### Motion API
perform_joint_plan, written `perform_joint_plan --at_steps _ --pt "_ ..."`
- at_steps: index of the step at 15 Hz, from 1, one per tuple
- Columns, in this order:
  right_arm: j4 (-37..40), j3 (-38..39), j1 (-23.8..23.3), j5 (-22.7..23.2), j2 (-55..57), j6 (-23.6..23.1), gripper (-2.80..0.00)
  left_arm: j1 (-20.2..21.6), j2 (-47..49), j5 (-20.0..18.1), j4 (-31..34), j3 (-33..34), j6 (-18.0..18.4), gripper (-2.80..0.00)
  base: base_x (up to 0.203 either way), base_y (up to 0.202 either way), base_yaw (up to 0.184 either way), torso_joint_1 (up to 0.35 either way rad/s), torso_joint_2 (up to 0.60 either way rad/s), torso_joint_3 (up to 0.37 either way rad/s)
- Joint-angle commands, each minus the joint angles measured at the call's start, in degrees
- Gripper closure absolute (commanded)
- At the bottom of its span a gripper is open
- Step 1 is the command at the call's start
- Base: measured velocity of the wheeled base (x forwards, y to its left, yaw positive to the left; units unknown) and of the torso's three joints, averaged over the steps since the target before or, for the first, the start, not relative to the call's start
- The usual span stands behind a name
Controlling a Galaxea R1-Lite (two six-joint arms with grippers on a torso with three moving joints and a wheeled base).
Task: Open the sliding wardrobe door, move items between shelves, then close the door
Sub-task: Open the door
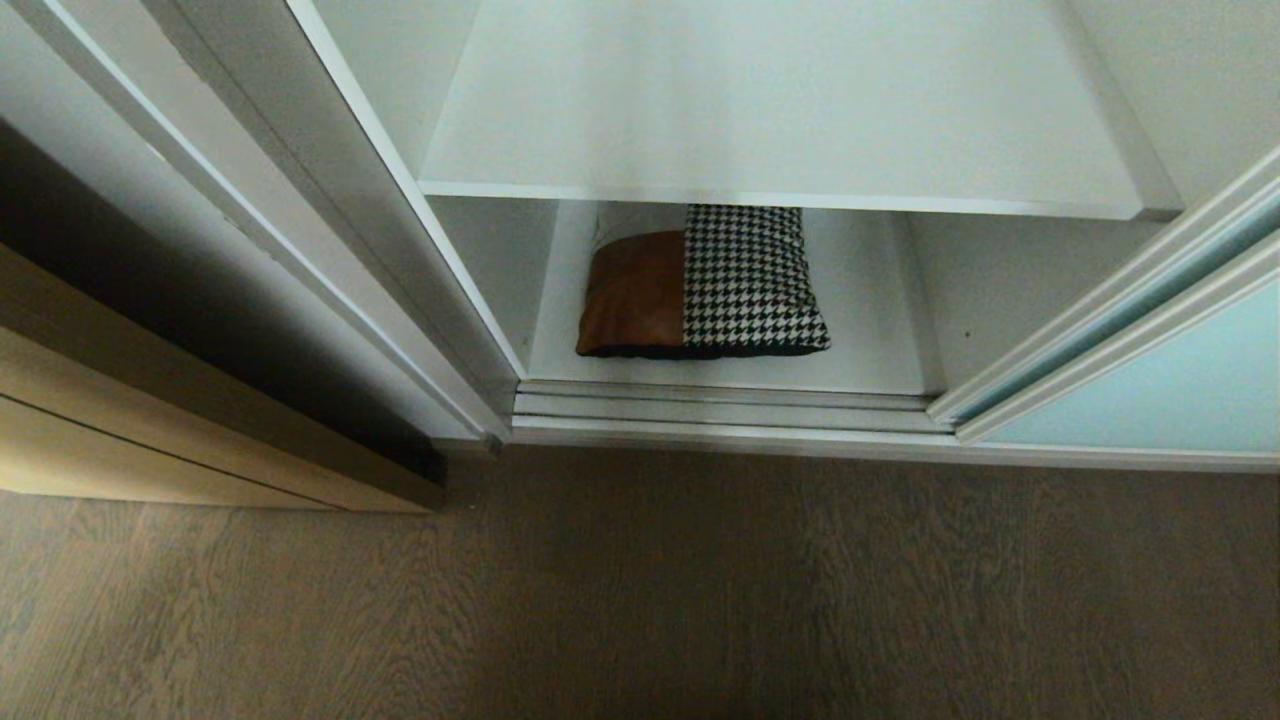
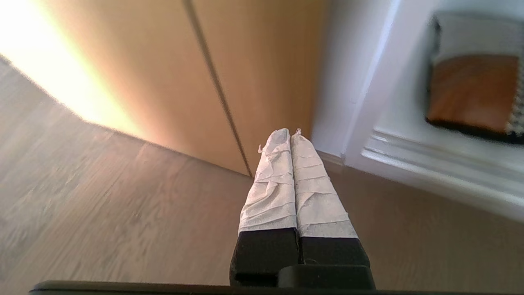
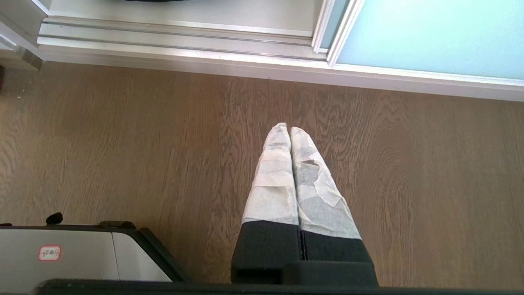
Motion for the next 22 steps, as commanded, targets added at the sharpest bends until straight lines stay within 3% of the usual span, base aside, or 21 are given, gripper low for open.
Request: perform_joint_plan --at_steps 1,4,7,10,11,12,13,17,22 --pt "0.0 0.1 0.0 0.0 0.0 0.0 0.0 3.0 -5.6 0.1 2.9 0.5 -0.5 0.0 0.0 0.0 0.0 0.0 0.0 0.0" --pt "0.0 0.1 0.0 0.0 0.0 0.0 0.0 3.4 -9.2 0.6 6.7 0.5 -2.2 0.0 0.0 0.0 0.0 0.0 0.0 0.0" --pt "0.0 0.1 0.0 0.0 0.0 0.0 0.0 3.3 -17.5 -9.1 18.8 0.4 -1.5 0.0 0.0 0.0 0.0 0.0 0.0 0.0" --pt "0.0 0.1 0.0 0.0 0.0 0.0 0.0 3.3 -18.0 -19.4 25.3 0.5 -0.5 0.0 0.0 0.0 0.0 0.0 0.0 0.0" --pt "0.0 0.1 0.0 0.0 0.0 0.0 0.0 3.3 -17.9 -21.3 28.5 0.4 2.2 0.0 0.0 0.0 0.0 0.0 0.0 0.0" --pt "0.0 0.1 0.0 0.0 0.0 0.0 0.0 3.3 -17.9 -22.0 30.9 0.4 5.6 0.0 0.0 0.0 0.0 0.0 0.0 0.0" --pt "0.0 0.1 0.0 0.0 0.0 0.0 0.0 3.2 -17.9 -22.1 31.0 0.4 6.1 0.0 0.0 0.0 0.0 0.0 0.0 0.0" --pt "0.0 0.1 0.0 0.0 0.0 0.0 0.0 3.2 -17.9 -21.6 30.9 0.5 3.7 0.0 0.0 0.0 0.0 0.0 0.0 0.0" --pt "0.0 0.0 0.0 0.0 0.0 0.0 0.0 3.2 -17.9 -21.4 30.9 0.5 3.6 0.0 0.0 0.0 0.0 0.0 0.0 0.0"
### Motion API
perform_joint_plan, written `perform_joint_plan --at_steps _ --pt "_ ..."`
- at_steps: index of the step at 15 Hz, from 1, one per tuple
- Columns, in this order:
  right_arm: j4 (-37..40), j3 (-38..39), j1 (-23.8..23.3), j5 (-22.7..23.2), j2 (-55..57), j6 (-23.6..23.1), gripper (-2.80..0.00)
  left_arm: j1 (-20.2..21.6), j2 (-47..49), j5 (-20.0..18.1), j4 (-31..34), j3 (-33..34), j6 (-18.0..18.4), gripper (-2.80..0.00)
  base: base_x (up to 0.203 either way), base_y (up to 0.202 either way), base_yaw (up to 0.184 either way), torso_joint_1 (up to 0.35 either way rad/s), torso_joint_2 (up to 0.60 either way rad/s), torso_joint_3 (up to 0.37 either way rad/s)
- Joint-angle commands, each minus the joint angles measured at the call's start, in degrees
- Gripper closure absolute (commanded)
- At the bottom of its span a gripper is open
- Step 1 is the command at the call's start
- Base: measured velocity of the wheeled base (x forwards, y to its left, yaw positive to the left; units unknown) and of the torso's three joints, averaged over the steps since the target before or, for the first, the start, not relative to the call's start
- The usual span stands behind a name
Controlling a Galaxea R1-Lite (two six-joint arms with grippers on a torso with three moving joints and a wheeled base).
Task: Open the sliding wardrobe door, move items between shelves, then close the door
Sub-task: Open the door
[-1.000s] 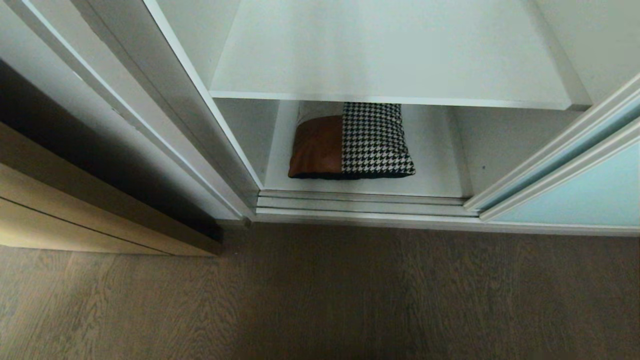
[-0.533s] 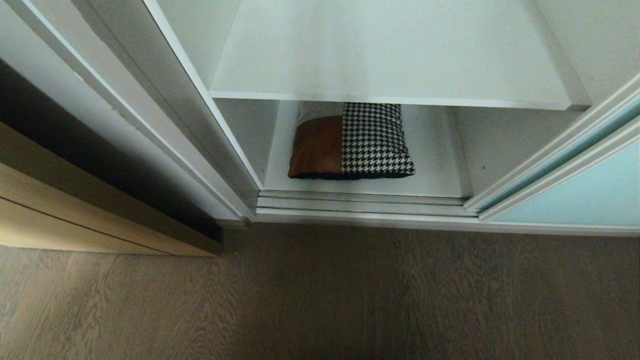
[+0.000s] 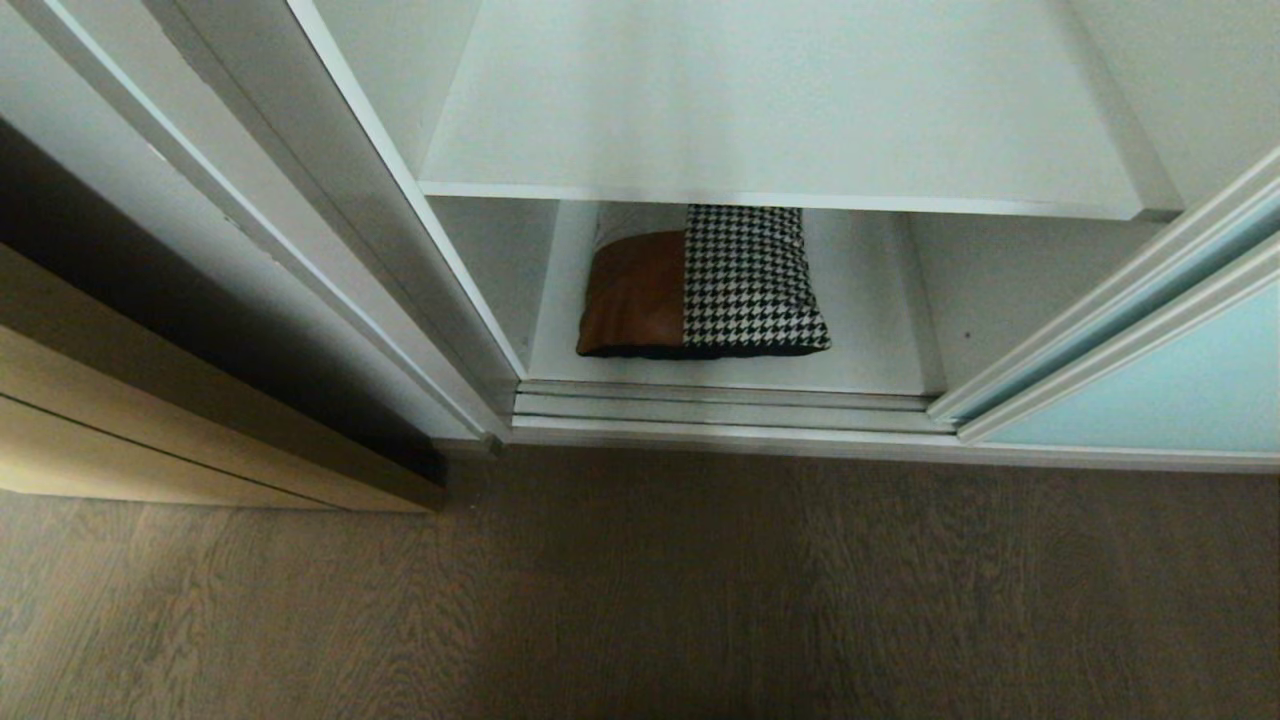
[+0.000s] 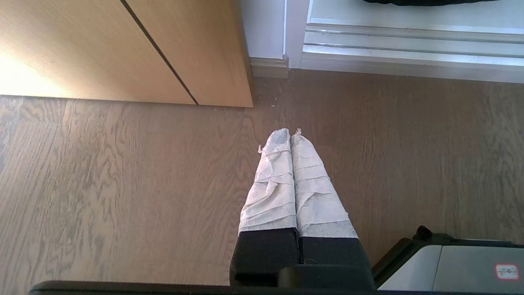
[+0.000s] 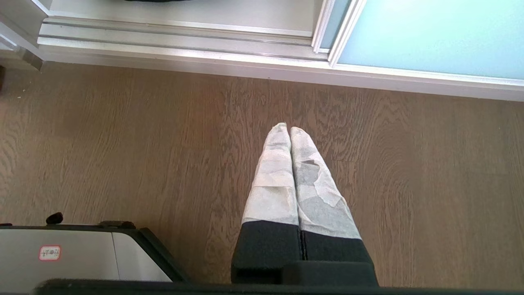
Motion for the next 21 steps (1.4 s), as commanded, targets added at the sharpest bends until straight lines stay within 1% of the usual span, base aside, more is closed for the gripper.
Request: perform_joint_plan --at_steps 1,21 --pt "0.0 0.1 0.0 0.0 0.0 0.0 0.0 0.1 0.2 0.0 0.1 0.1 -0.1 0.0 0.0 0.0 0.0 0.0 0.0 0.0" --pt "0.0 0.1 0.0 0.0 0.0 0.0 0.0 0.0 0.2 0.0 0.1 0.1 -0.1 0.0 0.0 0.0 0.0 0.0 0.0 0.0"
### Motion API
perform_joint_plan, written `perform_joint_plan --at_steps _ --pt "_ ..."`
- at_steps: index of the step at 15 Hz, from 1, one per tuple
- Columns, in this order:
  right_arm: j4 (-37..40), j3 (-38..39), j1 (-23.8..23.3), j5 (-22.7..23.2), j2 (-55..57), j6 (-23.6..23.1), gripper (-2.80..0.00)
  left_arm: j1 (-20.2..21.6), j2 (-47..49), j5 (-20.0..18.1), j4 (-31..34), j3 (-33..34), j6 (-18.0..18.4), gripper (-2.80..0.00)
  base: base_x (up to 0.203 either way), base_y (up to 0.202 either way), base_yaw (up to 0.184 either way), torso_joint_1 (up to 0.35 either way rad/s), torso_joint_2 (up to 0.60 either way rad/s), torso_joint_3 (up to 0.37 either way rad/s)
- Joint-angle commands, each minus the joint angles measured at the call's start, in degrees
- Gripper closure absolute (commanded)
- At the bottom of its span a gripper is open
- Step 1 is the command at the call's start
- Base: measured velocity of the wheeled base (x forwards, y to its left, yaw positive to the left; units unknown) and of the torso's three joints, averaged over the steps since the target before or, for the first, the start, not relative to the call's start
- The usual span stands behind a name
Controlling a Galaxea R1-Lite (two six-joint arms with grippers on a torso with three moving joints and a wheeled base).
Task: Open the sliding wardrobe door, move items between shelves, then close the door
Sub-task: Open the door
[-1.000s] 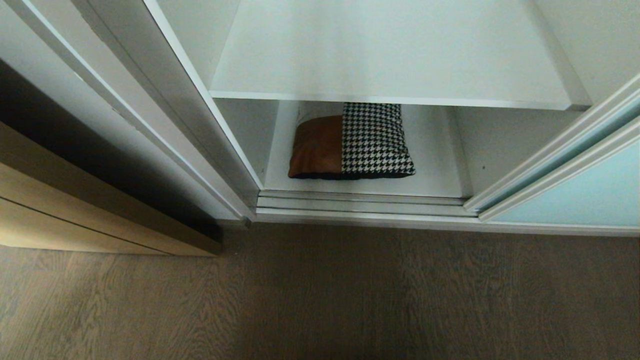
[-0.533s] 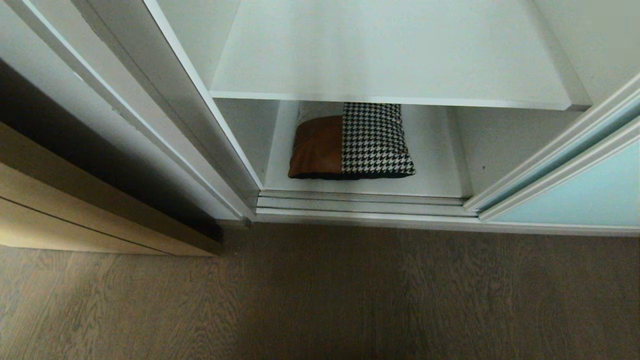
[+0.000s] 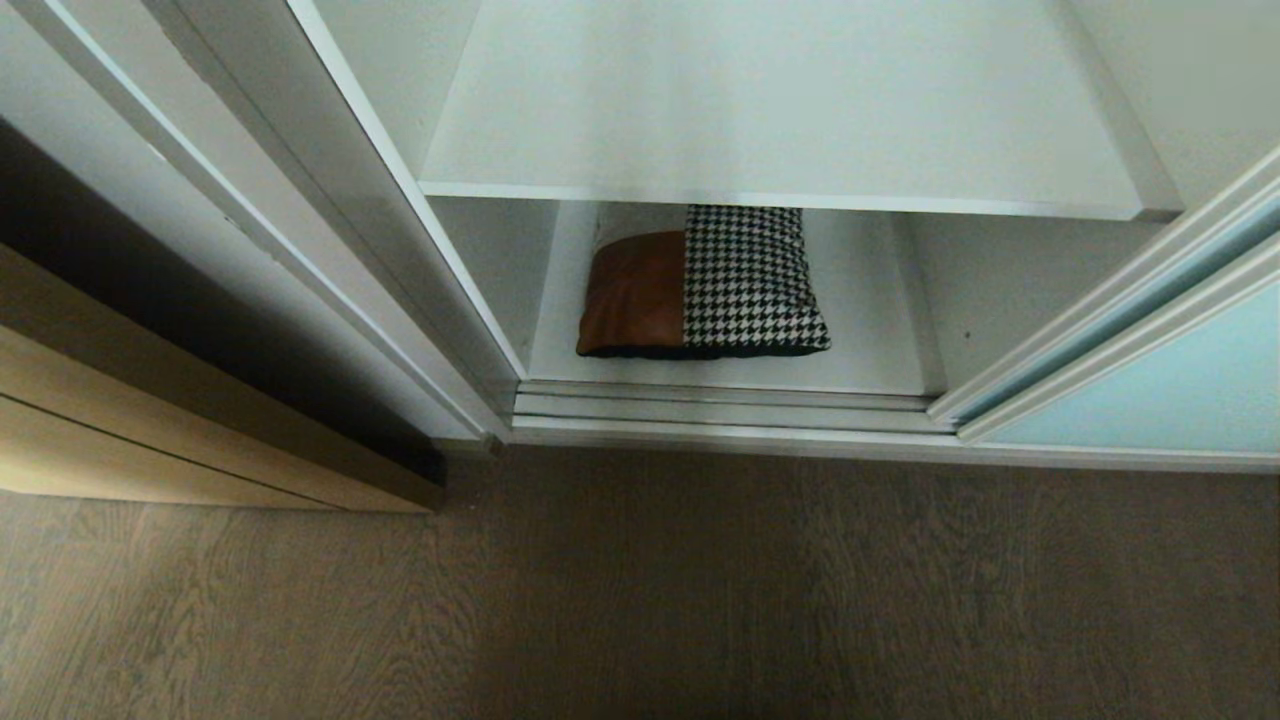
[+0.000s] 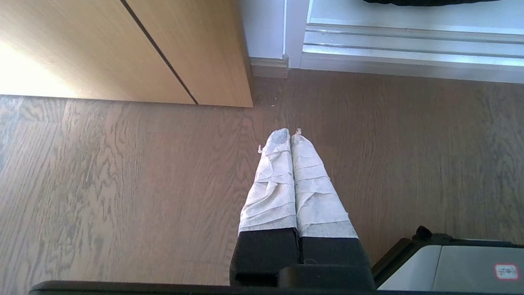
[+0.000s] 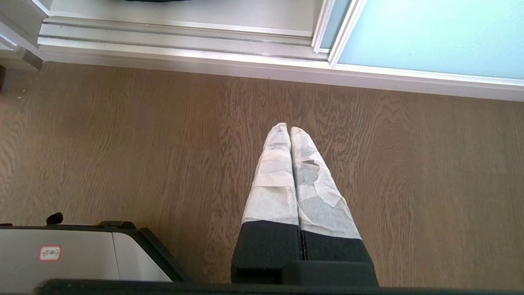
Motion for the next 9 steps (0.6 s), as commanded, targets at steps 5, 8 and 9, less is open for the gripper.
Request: perform_joint_plan --at_steps 5,8,9 --pt "0.0 0.1 0.0 0.0 0.0 0.0 0.0 0.1 0.2 0.0 0.0 0.1 0.0 0.0 0.0 0.0 0.0 0.0 0.0 0.0" --pt "0.0 0.1 0.0 0.0 0.0 0.0 0.0 0.0 0.2 0.0 0.0 0.1 -0.1 0.0 0.0 0.0 0.0 0.0 0.0 0.0" --pt "0.0 0.1 0.0 0.0 0.0 0.0 0.0 0.1 0.2 0.0 0.0 0.1 -0.1 0.0 0.0 0.0 0.0 0.0 0.0 0.0"
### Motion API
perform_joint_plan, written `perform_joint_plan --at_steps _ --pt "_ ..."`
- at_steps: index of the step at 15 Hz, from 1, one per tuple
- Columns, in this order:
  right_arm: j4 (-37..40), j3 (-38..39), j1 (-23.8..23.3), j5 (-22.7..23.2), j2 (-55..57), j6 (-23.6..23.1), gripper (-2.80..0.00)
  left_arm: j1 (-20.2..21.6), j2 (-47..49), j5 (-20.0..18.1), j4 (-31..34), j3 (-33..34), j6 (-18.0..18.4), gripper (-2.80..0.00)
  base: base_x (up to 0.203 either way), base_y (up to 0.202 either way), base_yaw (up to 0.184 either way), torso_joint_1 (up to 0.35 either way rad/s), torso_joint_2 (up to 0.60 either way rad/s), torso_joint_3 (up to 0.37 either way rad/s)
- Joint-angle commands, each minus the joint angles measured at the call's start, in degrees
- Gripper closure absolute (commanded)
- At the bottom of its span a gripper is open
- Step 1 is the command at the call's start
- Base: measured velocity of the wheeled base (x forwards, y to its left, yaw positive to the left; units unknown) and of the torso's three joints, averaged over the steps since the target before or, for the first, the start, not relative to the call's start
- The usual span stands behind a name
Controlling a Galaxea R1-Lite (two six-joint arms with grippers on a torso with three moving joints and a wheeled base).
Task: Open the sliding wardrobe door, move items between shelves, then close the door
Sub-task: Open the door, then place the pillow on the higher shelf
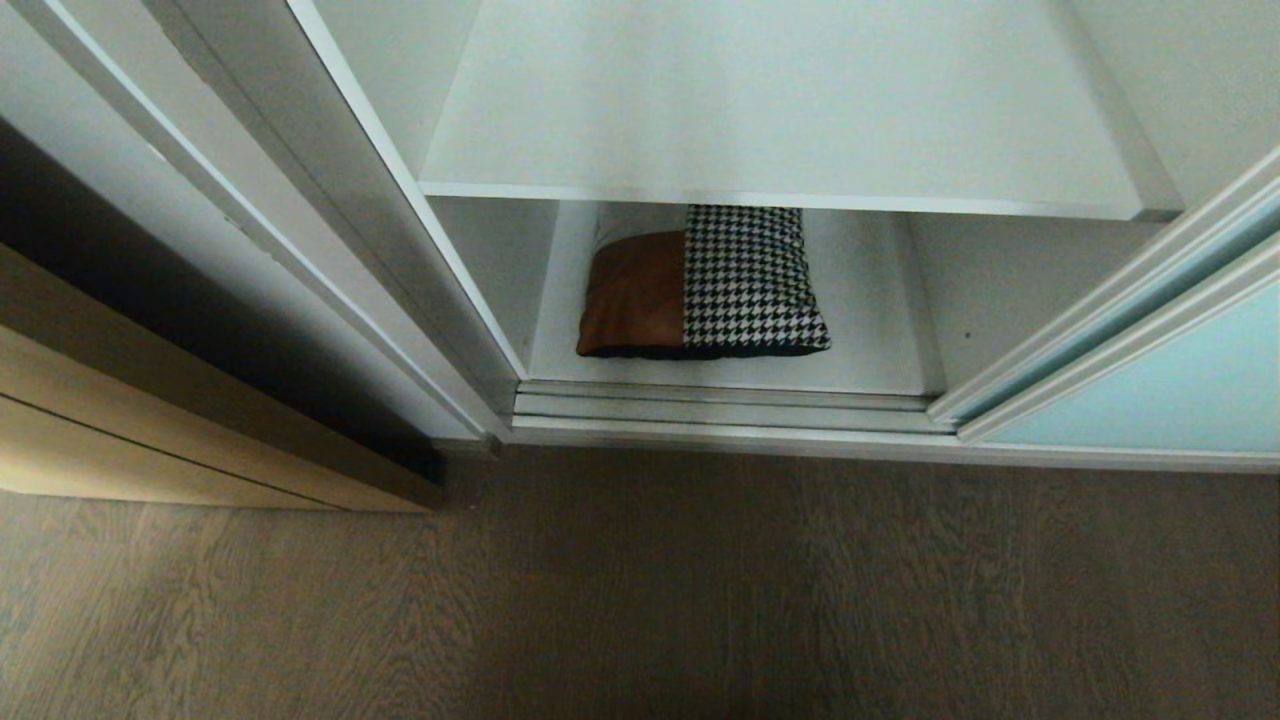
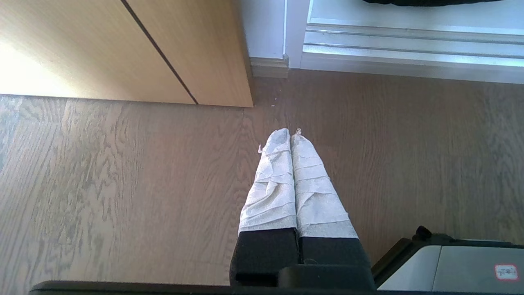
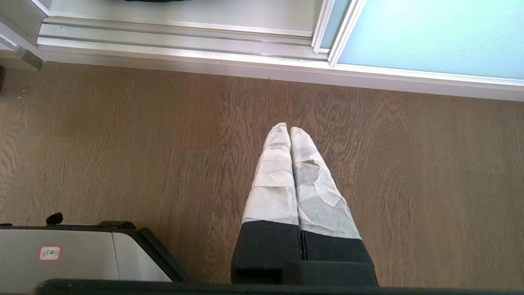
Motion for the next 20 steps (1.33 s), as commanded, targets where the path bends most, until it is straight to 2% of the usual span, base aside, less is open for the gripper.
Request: perform_joint_plan --at_steps 1,20 --pt "0.0 0.0 0.0 0.0 0.0 0.0 0.0 0.0 0.1 0.0 0.0 0.1 0.0 0.0 0.0 0.0 0.0 0.0 0.0 0.0" --pt "0.0 0.0 0.0 0.0 0.0 0.0 0.0 0.0 0.1 0.0 -0.3 0.1 -0.7 0.0 0.0 0.0 0.0 0.0 0.0 0.0"
